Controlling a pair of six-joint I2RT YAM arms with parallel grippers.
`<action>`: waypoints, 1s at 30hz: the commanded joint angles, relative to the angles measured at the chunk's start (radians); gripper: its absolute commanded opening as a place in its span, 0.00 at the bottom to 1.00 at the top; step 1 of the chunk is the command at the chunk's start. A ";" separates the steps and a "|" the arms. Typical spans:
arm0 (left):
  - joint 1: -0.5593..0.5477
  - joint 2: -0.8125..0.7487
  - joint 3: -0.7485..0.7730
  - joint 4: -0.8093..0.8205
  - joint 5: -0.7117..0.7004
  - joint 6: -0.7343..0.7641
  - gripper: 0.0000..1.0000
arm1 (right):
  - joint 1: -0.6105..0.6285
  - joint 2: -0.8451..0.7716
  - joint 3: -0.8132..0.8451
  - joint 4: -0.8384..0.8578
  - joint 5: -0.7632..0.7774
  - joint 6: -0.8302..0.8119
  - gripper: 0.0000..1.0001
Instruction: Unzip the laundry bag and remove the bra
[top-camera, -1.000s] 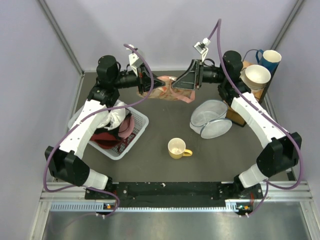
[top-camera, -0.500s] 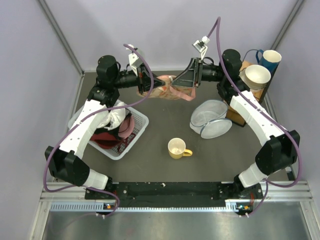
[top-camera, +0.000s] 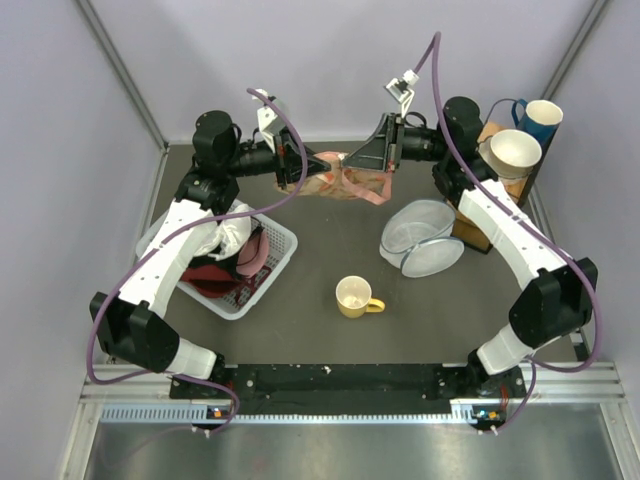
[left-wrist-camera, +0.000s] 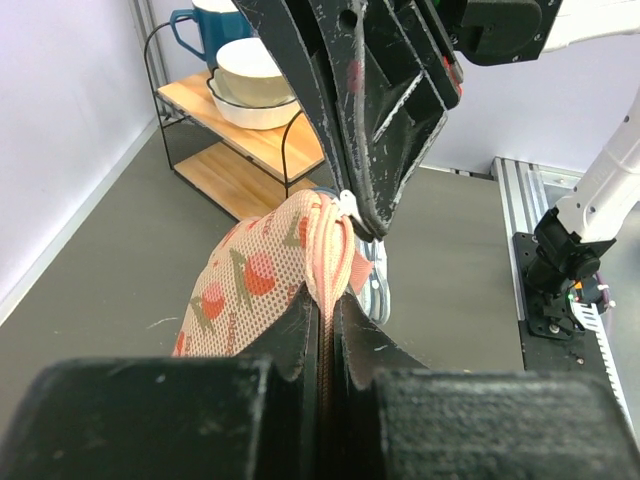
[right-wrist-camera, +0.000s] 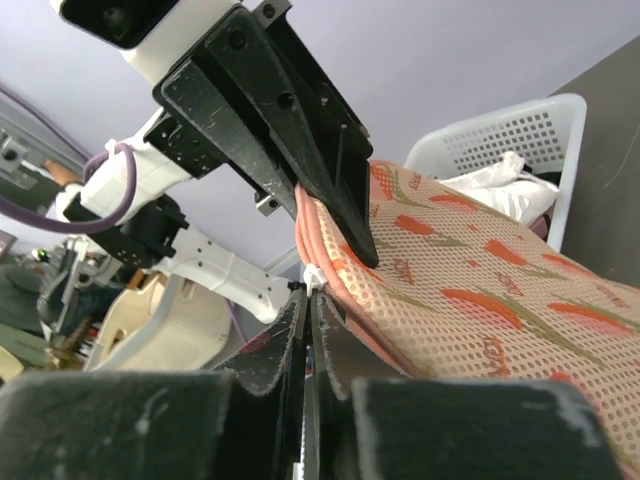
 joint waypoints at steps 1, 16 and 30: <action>0.000 -0.036 -0.005 0.081 0.027 0.000 0.00 | 0.004 0.006 0.035 0.018 0.022 -0.015 0.00; 0.078 -0.081 -0.011 0.185 0.081 -0.070 0.00 | -0.169 -0.023 -0.251 0.170 -0.077 0.051 0.00; 0.266 -0.075 -0.131 0.866 0.094 -0.646 0.00 | -0.237 -0.040 -0.354 0.036 -0.044 -0.072 0.00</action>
